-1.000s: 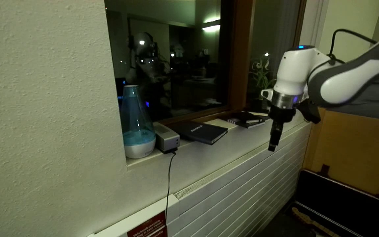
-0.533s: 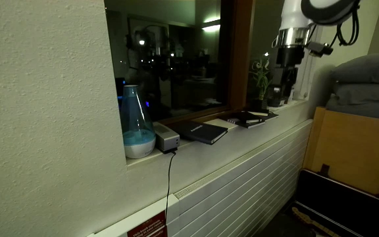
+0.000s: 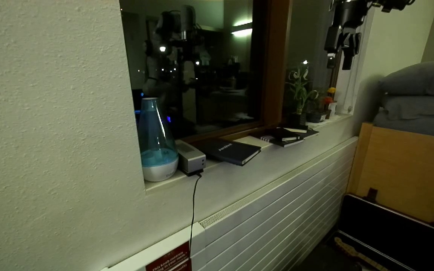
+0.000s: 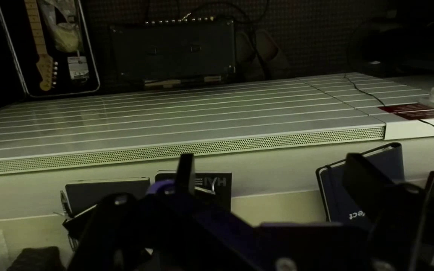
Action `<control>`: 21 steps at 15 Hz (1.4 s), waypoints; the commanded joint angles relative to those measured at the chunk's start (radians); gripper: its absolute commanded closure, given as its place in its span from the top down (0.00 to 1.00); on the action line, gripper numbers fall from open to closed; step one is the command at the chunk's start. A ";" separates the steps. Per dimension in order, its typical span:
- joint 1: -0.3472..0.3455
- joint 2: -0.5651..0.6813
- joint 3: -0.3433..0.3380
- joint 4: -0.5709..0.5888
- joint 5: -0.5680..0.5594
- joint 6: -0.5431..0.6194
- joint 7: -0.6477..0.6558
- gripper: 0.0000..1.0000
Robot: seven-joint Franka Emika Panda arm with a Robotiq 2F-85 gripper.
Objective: Move some books to the right
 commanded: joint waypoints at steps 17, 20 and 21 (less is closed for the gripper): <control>0.053 -0.197 -0.025 -0.261 0.000 -0.064 0.143 1.00; 0.053 -0.197 -0.025 -0.262 0.000 -0.064 0.143 1.00; 0.053 -0.197 -0.025 -0.262 0.000 -0.064 0.143 1.00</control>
